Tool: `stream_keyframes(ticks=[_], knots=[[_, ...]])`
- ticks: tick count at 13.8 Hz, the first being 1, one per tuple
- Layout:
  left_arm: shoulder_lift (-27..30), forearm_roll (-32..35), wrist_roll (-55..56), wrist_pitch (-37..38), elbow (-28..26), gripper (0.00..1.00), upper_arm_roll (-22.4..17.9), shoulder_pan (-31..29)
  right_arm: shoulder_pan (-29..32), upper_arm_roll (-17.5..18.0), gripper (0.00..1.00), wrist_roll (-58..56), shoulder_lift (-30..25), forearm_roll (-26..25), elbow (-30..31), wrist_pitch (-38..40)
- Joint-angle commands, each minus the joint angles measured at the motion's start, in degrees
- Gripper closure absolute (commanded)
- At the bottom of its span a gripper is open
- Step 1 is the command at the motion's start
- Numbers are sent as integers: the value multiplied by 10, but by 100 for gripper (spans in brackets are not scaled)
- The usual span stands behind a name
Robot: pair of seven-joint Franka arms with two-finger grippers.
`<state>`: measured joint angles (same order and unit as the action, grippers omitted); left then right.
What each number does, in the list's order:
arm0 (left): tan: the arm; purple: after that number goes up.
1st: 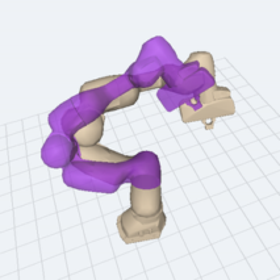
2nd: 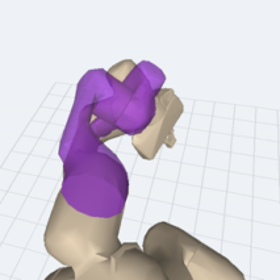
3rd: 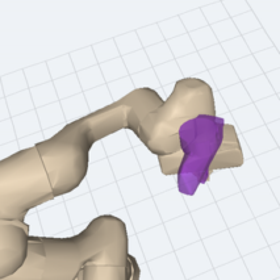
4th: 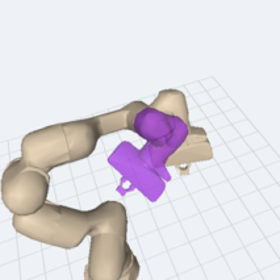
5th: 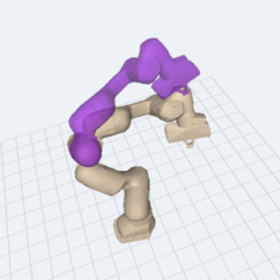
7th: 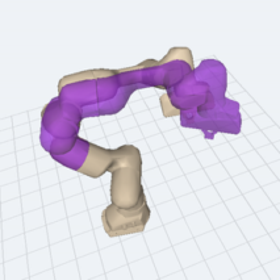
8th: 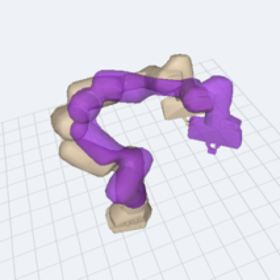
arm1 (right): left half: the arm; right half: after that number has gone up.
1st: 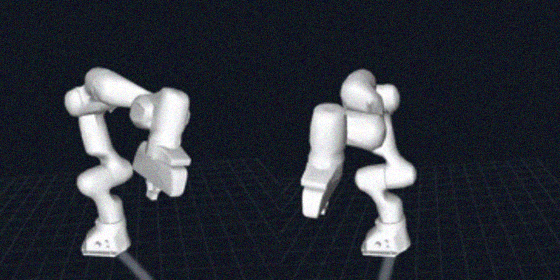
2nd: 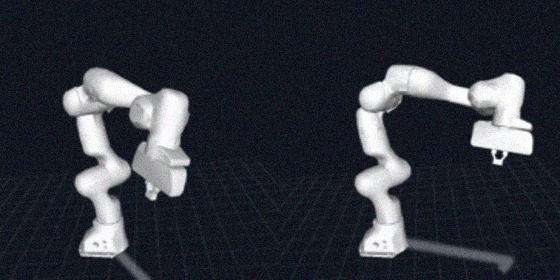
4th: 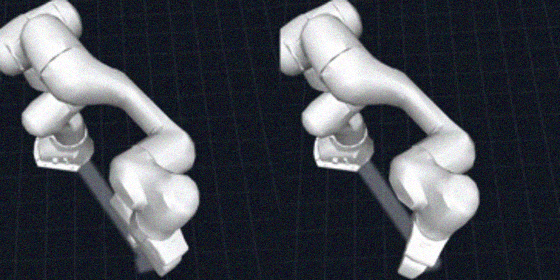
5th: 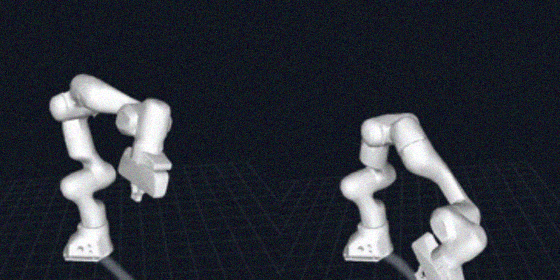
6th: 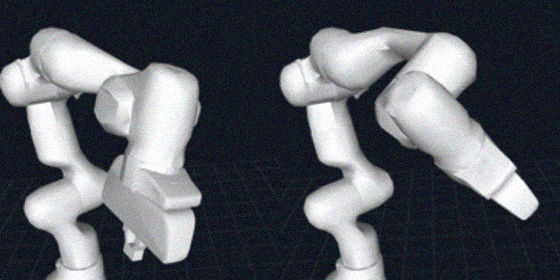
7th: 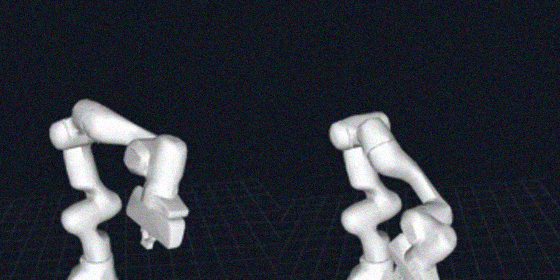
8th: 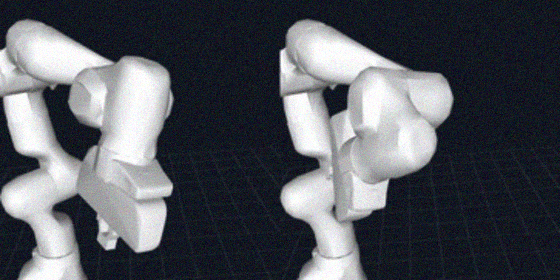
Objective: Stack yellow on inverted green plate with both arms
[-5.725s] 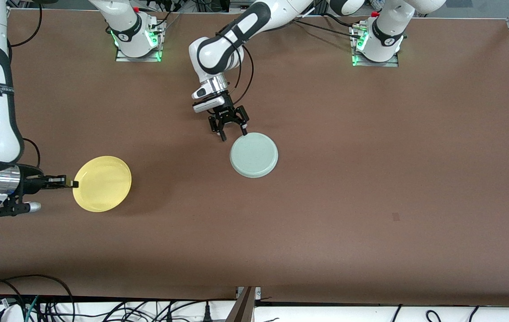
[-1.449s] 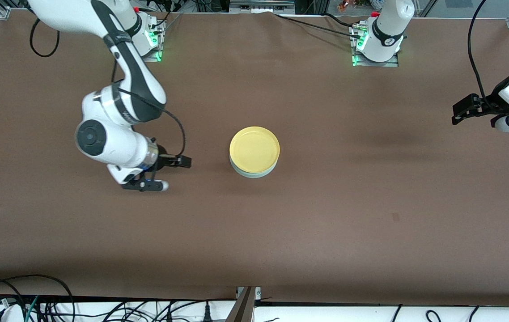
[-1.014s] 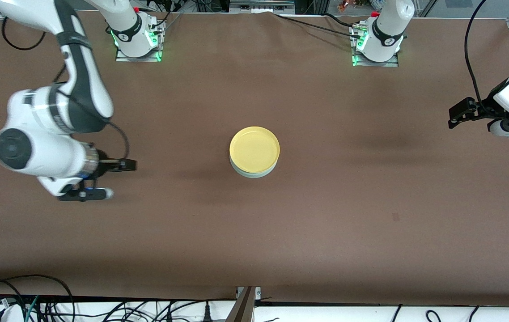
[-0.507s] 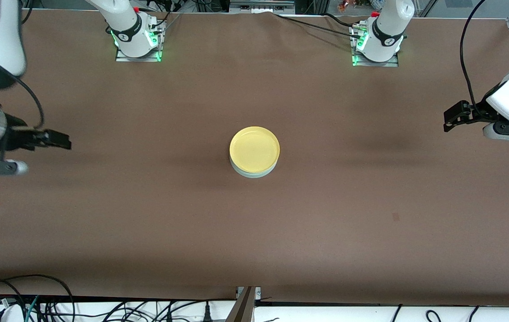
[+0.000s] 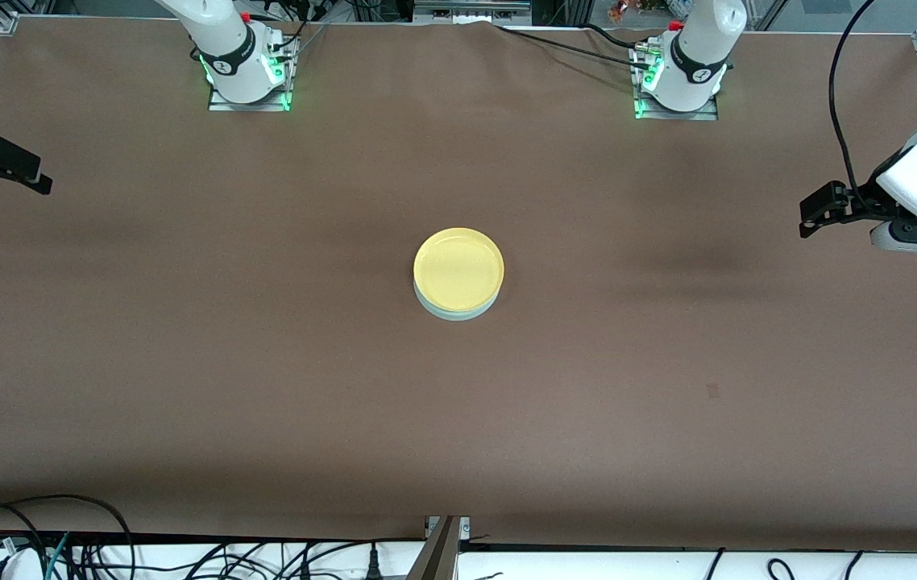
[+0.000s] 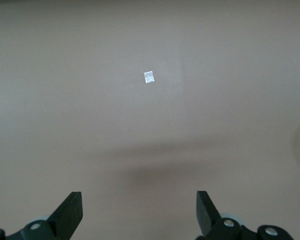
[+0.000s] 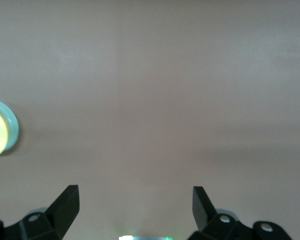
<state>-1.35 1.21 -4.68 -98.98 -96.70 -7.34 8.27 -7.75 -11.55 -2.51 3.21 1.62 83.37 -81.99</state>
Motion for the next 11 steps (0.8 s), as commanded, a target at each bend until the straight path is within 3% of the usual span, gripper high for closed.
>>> stream_keyframes(ticks=[1,11], knots=[[-9,-20,-3,5,18,0,-1,-1,16,32,0,-6,-13,-31,20,30],[-13,-20,-3,5,18,0,-1,-1,15,31,0,-13,20,-28,-12,52]])
